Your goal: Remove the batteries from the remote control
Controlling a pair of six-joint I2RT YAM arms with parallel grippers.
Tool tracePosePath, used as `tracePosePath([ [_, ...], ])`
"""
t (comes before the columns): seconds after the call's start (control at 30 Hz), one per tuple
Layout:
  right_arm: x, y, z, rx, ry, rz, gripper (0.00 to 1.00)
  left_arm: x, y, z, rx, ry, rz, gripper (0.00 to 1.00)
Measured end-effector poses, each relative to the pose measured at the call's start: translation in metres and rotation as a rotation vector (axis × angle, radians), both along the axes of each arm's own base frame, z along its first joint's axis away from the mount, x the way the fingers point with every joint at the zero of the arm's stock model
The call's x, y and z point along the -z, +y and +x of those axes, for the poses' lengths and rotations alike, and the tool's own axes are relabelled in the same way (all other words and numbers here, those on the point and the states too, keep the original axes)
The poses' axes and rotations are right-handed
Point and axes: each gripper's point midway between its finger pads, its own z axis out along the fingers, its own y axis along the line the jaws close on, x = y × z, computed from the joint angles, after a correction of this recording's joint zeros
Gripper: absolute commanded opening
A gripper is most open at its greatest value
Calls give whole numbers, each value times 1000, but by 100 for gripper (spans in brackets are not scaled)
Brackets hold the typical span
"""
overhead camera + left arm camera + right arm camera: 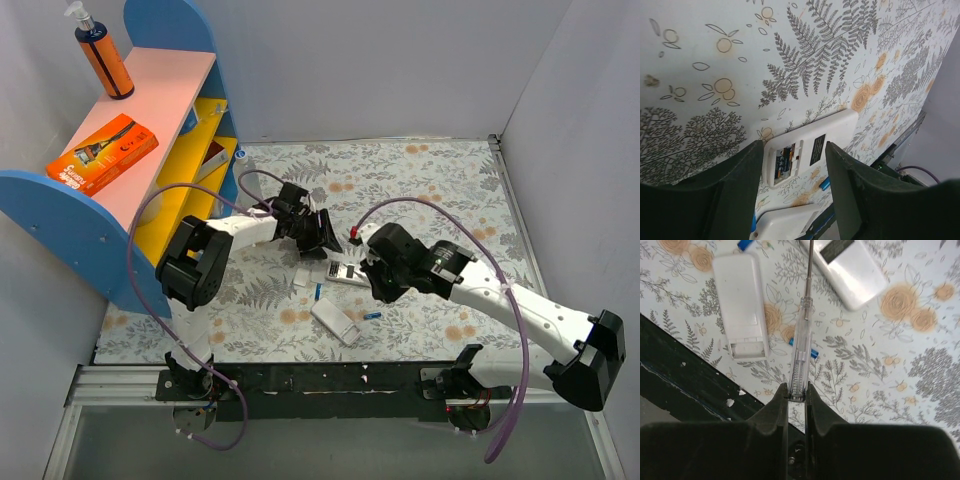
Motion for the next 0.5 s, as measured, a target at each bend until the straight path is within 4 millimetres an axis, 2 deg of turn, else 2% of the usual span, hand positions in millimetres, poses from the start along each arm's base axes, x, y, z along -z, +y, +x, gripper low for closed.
tracePosePath([
  [0.1, -19, 9, 13, -68, -41, -9, 1, -6, 10, 6, -27, -4, 3, 48],
  [0.2, -26, 15, 31, -118, -60, -53, 1, -7, 19, 12, -50, 0, 3, 46],
  [0.3, -23, 18, 44, -157, -54, -106, 1, -4, 24, 10, -50, 21, 0, 45],
  [0.5, -11, 20, 56, -266, -33, -185, 1, -5, 24, 4, -21, 43, -22, 41],
])
